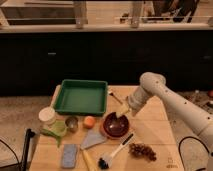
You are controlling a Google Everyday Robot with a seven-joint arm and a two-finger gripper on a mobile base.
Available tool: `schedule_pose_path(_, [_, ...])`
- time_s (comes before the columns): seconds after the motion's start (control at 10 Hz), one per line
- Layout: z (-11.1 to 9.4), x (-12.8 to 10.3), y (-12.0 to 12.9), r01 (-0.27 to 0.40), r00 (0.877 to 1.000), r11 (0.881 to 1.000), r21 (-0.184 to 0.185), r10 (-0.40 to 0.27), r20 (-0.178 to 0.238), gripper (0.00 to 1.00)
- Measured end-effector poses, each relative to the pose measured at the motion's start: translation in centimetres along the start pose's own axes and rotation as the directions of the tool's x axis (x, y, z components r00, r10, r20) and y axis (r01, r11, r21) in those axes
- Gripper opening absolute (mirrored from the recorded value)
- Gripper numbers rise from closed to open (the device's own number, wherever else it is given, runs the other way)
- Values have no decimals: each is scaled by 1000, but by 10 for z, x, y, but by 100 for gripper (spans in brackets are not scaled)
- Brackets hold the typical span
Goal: Stack bowls on top of each other
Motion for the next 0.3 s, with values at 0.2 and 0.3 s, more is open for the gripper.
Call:
schedule_pose_path(0.2, [1,7,-1,4,1000,1000,-7,-4,-11,80])
schedule_pose_path(0.3, [0,11,0,-5,1000,1000,-11,4,-21,80])
